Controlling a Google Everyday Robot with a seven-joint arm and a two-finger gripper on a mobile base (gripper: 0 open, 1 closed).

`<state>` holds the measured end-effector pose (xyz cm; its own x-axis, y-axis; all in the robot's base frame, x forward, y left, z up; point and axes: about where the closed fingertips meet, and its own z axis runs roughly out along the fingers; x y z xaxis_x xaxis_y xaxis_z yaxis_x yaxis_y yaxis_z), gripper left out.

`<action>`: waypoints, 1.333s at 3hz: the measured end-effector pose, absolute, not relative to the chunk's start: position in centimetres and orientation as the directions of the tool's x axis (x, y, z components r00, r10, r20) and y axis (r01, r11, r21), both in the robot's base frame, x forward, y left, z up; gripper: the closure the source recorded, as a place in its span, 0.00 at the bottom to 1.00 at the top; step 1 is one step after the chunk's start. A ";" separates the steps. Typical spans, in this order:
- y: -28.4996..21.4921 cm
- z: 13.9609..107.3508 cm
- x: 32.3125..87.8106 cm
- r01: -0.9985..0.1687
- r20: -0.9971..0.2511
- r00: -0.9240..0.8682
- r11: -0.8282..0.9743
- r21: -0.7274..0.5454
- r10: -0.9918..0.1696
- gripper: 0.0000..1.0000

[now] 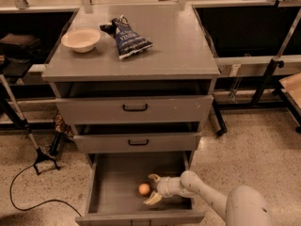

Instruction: Pick orange from bottom drawer and place on counter

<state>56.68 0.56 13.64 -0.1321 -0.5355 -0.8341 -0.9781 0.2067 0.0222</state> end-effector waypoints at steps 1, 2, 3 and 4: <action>0.9 13.8 56.1 -0.982 -0.843 -0.134 0.186 0.041 -0.520 0.00; 1.4 13.7 55.7 -0.984 -0.849 -0.138 0.172 0.056 -0.510 0.00; 2.3 13.2 55.7 -0.984 -0.844 -0.151 0.157 0.080 -0.516 0.12; 4.0 12.9 56.0 -0.984 -0.833 -0.167 0.139 0.109 -0.528 0.42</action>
Offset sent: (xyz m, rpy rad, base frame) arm -0.0117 0.0075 0.0006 0.0491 0.0388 0.0440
